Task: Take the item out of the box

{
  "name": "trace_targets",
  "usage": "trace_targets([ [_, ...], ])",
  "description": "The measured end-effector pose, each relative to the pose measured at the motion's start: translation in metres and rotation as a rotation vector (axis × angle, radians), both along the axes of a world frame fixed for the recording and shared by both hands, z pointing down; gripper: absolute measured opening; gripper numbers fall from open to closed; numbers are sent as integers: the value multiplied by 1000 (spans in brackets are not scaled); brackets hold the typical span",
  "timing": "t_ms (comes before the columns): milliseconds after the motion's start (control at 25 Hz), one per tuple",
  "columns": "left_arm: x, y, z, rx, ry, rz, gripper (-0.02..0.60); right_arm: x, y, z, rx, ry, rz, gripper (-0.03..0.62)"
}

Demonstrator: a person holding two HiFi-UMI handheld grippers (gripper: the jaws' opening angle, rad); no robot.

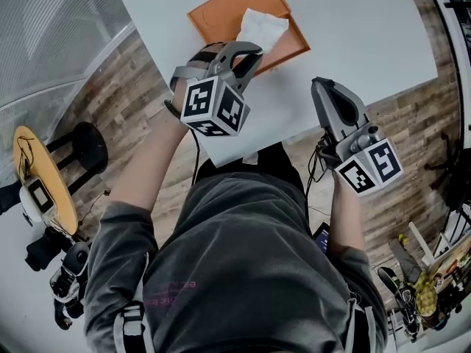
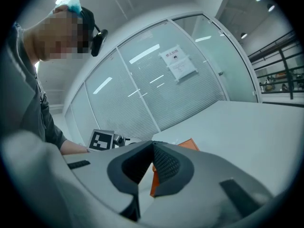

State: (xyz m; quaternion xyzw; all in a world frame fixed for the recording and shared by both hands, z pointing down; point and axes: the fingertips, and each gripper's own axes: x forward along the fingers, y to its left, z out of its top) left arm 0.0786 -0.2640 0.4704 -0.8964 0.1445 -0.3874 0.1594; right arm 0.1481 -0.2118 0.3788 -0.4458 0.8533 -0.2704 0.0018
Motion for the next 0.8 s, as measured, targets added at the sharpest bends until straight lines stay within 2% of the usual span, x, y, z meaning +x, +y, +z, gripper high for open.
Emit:
trace_targets([
  [440, -17, -6, -79, 18, 188, -123, 31, -7, -3, -40, 66, 30, -24, 3],
  [800, -29, -1, -128, 69, 290, -157, 31, -21, -7, -62, 113, 50, -49, 3],
])
